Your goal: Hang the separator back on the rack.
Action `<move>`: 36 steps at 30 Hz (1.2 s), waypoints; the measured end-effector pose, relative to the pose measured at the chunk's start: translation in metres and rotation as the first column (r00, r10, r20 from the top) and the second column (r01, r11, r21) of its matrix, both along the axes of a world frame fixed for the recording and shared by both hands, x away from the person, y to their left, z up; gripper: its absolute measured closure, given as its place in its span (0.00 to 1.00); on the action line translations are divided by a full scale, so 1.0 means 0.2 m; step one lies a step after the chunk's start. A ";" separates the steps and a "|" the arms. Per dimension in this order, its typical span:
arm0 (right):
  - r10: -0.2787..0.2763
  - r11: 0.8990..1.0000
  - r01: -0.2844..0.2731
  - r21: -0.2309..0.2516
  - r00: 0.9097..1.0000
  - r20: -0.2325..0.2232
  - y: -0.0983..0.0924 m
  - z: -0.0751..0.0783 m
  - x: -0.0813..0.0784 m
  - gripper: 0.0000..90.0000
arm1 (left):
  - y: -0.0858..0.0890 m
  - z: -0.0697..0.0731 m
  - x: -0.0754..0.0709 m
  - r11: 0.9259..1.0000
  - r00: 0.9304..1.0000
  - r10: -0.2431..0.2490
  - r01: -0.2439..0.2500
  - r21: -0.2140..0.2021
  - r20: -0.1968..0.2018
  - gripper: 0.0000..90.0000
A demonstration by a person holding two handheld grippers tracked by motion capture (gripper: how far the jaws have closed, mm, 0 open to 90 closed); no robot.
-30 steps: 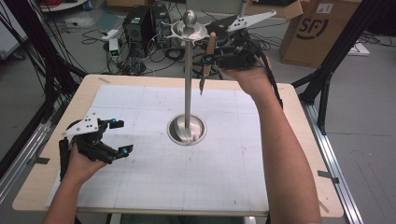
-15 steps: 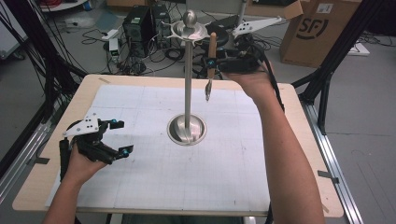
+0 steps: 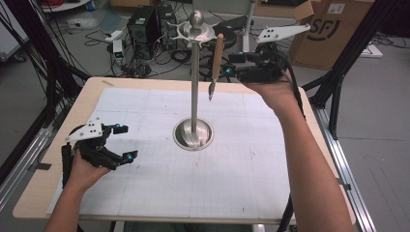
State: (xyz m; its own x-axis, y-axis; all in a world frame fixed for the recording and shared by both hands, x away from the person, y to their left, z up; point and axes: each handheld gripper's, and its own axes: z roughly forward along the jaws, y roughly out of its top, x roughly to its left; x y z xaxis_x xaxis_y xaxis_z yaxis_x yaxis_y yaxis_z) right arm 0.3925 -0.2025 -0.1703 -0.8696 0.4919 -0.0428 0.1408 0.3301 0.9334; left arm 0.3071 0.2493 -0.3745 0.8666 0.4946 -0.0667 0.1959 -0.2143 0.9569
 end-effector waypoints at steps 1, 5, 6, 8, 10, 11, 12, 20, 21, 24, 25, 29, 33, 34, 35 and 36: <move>-0.002 1.000 0.002 0.003 1.000 0.003 -0.01 0.00 -0.01 0.52 | 0.00 0.00 0.00 1.000 1.000 -0.001 0.001 -0.001 -0.001 0.02; -0.009 1.000 0.009 0.006 1.000 0.011 -0.04 -0.01 -0.03 0.49 | 0.00 0.00 0.00 1.000 1.000 0.000 0.000 -0.001 0.001 0.02; -0.009 1.000 0.009 0.012 1.000 0.013 -0.04 -0.01 -0.04 0.48 | 0.00 0.00 0.00 1.000 1.000 0.000 0.000 -0.002 0.001 0.02; -0.009 1.000 0.009 0.015 1.000 0.016 -0.06 -0.02 -0.05 0.47 | 0.00 0.00 0.00 1.000 1.000 0.001 -0.001 0.001 0.000 0.02; -0.012 1.000 0.012 0.019 1.000 0.021 -0.07 -0.02 -0.07 0.46 | 0.00 0.00 0.00 1.000 1.000 0.001 -0.001 0.000 -0.002 0.02; -0.012 1.000 0.011 0.023 1.000 0.022 -0.07 -0.03 -0.07 0.45 | 0.00 0.00 0.00 1.000 1.000 0.001 -0.001 -0.001 -0.002 0.02; -0.010 1.000 0.009 0.025 1.000 0.019 -0.08 -0.03 -0.08 0.45 | 0.00 0.00 0.00 1.000 1.000 0.000 0.000 -0.001 -0.001 0.02; -0.004 1.000 0.004 0.029 1.000 0.021 -0.11 -0.09 -0.13 0.43 | 0.00 0.00 0.00 1.000 1.000 0.000 0.000 0.001 0.000 0.02; -0.004 1.000 0.004 0.030 1.000 0.023 -0.11 -0.09 -0.13 0.43 | -0.01 0.00 0.00 1.000 1.000 -0.001 0.001 -0.001 -0.001 0.02; -0.001 0.999 0.000 0.041 1.000 0.018 -0.12 -0.11 -0.15 0.42 | -0.01 0.00 0.00 1.000 1.000 -0.004 0.004 0.004 0.002 0.02; -0.001 0.999 0.000 0.039 1.000 0.021 -0.13 -0.12 -0.16 0.41 | 0.00 0.00 -0.01 1.000 1.000 -0.004 0.004 0.004 0.003 0.02; 0.006 0.999 -0.007 0.049 1.000 0.022 -0.15 -0.16 -0.19 0.40 | 0.00 0.00 -0.01 1.000 1.000 -0.002 0.002 -0.006 0.004 0.02; 0.003 0.998 -0.004 0.059 1.000 0.013 -0.18 -0.22 -0.22 0.39 | 0.00 0.00 0.00 1.000 1.000 -0.005 0.005 -0.001 0.004 0.02; 0.003 0.998 -0.004 0.063 1.000 0.012 -0.19 -0.24 -0.22 0.38 | 0.00 0.00 -0.01 1.000 1.000 -0.005 0.005 -0.005 0.001 0.02; 0.001 0.998 -0.001 0.067 1.000 0.008 -0.20 -0.26 -0.23 0.38 | -0.01 -0.01 -0.01 1.000 1.000 -0.007 0.007 -0.001 0.002 0.02; -0.005 0.998 0.004 0.065 1.000 0.008 -0.20 -0.28 -0.24 0.37 | -0.01 -0.01 -0.01 1.000 1.000 -0.008 0.008 0.001 0.003 0.02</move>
State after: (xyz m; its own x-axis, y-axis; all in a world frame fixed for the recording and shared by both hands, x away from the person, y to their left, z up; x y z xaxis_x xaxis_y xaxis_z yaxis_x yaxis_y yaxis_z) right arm 0.3447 -0.2434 -0.2262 -0.8672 0.4976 -0.0176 0.1346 0.2683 0.9539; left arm 0.3058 0.2479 -0.3758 0.8708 0.4875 -0.0639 0.1917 -0.2170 0.9572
